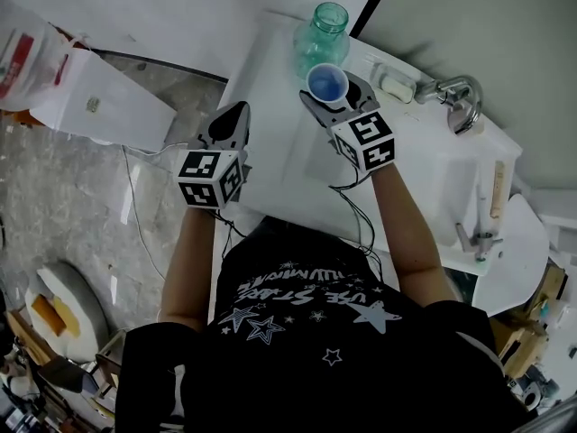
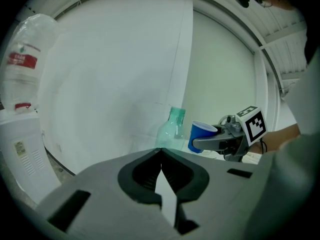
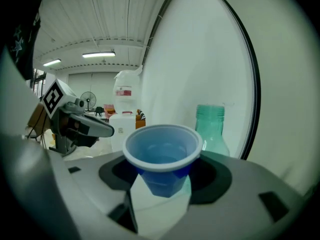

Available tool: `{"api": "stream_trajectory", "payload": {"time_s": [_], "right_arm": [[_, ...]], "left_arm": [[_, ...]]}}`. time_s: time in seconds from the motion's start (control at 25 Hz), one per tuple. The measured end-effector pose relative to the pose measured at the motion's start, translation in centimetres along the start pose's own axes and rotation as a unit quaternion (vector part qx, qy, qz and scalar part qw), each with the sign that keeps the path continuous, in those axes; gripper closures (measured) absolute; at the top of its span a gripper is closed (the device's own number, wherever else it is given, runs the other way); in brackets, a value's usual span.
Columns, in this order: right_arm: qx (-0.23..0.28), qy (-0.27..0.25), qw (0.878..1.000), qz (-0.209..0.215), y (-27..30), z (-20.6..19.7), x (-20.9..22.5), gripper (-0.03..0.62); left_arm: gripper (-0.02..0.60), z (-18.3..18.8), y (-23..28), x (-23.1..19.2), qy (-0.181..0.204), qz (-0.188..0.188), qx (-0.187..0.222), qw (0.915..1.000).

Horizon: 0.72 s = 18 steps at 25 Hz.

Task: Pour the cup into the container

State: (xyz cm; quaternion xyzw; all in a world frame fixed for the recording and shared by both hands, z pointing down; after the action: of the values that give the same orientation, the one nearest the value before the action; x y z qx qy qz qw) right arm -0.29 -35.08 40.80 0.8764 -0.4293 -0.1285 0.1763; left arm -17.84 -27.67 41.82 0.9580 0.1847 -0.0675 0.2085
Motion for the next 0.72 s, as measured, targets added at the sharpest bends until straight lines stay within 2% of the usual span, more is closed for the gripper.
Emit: {"api": "stream_trajectory", "payload": {"time_s": [0.2,0.72], "right_arm": [[-0.004,0.009,1.0,0.005,2.2,-2.7,-1.4,0.309],[-0.032,0.022,0.999,0.006,6.9,-7.4,-3.2,0.307]], "left_arm": [[0.571,-2.0,0.1,-1.0,-0.007,0.003,-0.021,0.9997],[0.571,-4.8,1.9,-2.9,-0.005,-0.018,-0.059,0.9981]]}}
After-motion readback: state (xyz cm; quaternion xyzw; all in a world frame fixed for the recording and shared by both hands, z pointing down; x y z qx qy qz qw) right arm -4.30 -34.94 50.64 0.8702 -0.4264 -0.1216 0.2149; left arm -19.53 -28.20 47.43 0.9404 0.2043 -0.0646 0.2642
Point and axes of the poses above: the fingertips, and each gripper's own axes: y forward along the fingers, x to its right, z out of its top, the point moved 5 cm from there along -y, backward along the fingers, and after that the axes turned 4 degrees about -x, right-handed, at the moved point
